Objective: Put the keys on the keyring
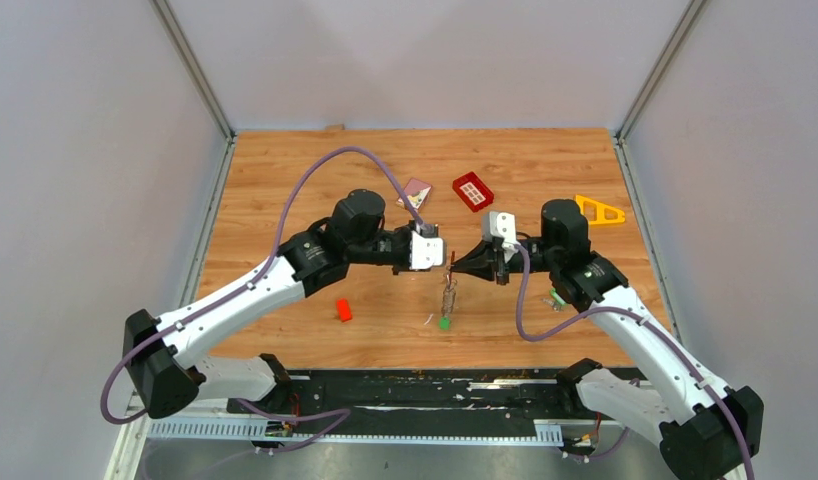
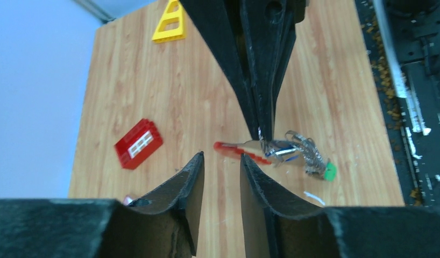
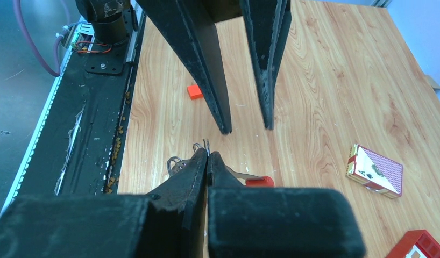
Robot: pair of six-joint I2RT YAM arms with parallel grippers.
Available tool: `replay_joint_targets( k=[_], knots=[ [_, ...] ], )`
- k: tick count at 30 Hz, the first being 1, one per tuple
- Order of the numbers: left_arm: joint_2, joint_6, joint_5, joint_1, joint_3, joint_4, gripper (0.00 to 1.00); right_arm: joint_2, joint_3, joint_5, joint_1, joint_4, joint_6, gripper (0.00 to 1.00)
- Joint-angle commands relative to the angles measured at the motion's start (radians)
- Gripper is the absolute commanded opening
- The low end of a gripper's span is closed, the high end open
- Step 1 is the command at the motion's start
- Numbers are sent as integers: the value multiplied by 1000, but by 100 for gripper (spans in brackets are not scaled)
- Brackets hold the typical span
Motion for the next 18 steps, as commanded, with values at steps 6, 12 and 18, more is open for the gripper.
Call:
replay_joint_targets(
  k=[6, 12, 18],
  knots=[
    [46, -40, 145, 1, 48, -67, 33, -26, -6, -49, -3, 33, -16, 0],
    [39, -15, 143, 5, 63, -101, 32, -25, -6, -44, -3, 27, -18, 0],
    [45, -34, 156, 6, 58, -79, 30, -21, -3, -47, -4, 29, -13, 0]
  ],
)
